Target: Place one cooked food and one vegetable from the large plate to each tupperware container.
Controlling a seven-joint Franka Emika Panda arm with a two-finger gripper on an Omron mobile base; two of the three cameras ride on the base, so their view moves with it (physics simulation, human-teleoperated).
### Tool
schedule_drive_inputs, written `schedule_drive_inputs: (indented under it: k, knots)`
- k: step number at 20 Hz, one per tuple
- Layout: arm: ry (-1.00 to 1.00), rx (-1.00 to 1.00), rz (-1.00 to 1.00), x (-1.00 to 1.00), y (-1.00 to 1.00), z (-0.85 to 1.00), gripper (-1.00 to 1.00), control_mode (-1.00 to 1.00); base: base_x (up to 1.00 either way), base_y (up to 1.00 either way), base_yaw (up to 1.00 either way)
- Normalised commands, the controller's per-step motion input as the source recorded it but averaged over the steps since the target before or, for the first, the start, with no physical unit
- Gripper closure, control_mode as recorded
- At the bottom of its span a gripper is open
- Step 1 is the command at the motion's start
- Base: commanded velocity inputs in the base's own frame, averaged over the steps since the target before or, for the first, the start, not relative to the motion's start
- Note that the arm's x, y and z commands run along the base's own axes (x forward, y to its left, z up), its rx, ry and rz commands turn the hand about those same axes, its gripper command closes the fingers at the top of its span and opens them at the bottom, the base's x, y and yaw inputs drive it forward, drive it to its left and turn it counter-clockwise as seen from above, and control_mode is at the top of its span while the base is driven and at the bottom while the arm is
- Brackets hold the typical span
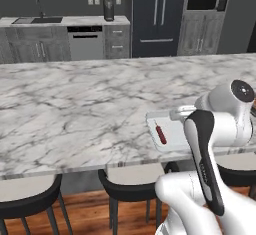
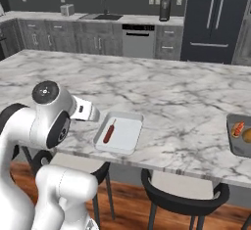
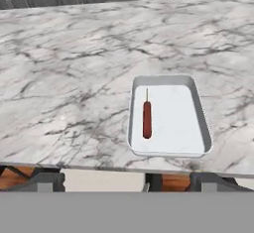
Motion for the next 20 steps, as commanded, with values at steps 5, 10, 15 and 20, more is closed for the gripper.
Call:
schedule_drive_inputs:
  k: [5,10,15,20]
  knots:
    - [0.00,0.00,0.00,0.00,0.00,0.00,-1.00,1.00,-0.82,-0.55,-0.03]
    - [0.00,0.00,0.00,0.00,0.00,0.00,-1.00,1.00,-0.32,-1.00,-0.01]
    - [0.00,0.00,0.00,0.00,0.00,0.00,-1.00,1.00,-0.07,-1.00,0.00]
    - [0.00,0.00,0.00,0.00,0.00,0.00,-1.00,1.00,-0.05,-1.00,0.00]
